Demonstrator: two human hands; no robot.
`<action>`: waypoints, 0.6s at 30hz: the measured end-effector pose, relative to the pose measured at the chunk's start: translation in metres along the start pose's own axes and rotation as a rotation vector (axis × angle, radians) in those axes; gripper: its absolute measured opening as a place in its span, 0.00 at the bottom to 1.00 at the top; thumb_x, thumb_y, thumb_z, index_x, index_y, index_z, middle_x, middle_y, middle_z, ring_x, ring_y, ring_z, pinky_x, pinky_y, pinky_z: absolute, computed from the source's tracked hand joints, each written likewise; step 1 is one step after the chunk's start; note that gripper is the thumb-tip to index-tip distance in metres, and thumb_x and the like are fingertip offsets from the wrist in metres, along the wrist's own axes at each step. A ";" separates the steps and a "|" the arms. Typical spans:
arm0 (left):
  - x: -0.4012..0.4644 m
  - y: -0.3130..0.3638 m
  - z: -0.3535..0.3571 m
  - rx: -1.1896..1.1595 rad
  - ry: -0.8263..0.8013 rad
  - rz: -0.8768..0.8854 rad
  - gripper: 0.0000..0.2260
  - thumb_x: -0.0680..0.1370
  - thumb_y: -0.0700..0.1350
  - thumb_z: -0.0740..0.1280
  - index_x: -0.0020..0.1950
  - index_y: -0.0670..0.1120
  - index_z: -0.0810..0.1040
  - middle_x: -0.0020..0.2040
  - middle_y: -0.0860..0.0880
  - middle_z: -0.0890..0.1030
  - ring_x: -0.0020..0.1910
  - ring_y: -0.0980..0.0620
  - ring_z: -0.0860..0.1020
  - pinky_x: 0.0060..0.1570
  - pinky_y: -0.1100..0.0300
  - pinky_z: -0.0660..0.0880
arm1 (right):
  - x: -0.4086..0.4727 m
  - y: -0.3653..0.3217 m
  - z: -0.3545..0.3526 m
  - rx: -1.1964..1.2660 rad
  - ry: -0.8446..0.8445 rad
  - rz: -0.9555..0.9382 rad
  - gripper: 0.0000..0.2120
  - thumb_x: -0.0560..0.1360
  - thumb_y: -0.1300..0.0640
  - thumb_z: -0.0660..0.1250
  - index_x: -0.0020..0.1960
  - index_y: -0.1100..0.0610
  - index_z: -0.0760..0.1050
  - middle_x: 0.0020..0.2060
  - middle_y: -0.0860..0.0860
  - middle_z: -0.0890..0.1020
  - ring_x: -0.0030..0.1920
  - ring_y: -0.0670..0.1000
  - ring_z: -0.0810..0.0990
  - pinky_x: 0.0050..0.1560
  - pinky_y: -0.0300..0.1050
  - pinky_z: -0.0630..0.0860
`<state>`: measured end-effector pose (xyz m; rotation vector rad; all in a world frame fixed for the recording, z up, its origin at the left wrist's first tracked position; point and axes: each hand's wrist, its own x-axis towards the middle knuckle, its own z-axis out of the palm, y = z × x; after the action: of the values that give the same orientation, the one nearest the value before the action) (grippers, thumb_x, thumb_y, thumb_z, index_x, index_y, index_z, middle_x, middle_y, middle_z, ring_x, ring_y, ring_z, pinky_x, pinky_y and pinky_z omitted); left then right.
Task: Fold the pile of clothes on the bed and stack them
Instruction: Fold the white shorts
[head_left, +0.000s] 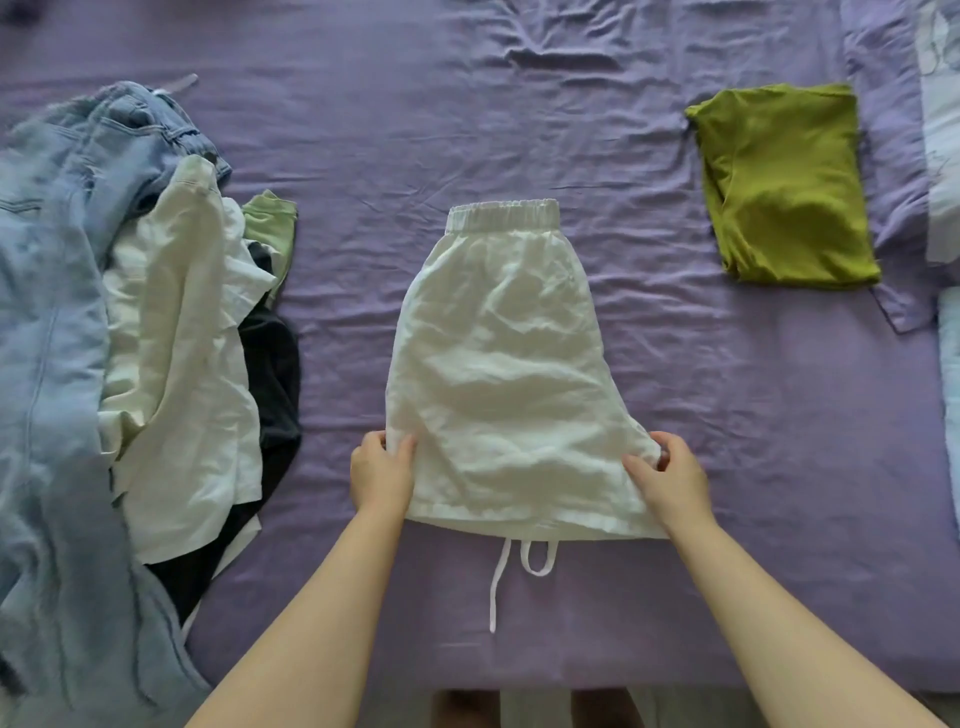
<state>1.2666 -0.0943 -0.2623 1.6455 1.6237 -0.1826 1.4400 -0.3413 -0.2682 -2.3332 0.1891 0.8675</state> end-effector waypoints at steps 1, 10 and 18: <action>0.001 -0.001 -0.001 -0.014 -0.022 0.027 0.14 0.78 0.50 0.65 0.57 0.41 0.74 0.54 0.43 0.79 0.52 0.44 0.76 0.50 0.51 0.73 | 0.000 0.001 0.001 -0.058 0.038 -0.013 0.16 0.72 0.56 0.71 0.58 0.57 0.74 0.48 0.56 0.76 0.51 0.56 0.74 0.50 0.46 0.69; -0.006 -0.018 -0.021 -0.085 -0.188 0.104 0.13 0.82 0.48 0.59 0.49 0.39 0.75 0.46 0.45 0.80 0.46 0.44 0.77 0.45 0.51 0.73 | -0.014 0.003 -0.003 0.060 0.086 -0.037 0.10 0.79 0.53 0.63 0.48 0.58 0.64 0.38 0.47 0.73 0.42 0.54 0.72 0.35 0.45 0.67; -0.019 -0.028 -0.010 0.205 0.005 0.123 0.12 0.76 0.44 0.66 0.59 0.43 0.74 0.52 0.44 0.77 0.53 0.42 0.74 0.53 0.48 0.72 | -0.016 -0.011 -0.004 -0.440 0.158 -0.226 0.19 0.72 0.61 0.69 0.62 0.60 0.73 0.57 0.57 0.76 0.58 0.61 0.72 0.57 0.55 0.67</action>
<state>1.2347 -0.1072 -0.2559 1.8967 1.5431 -0.2897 1.4335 -0.3366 -0.2502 -2.7648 -0.2205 0.6609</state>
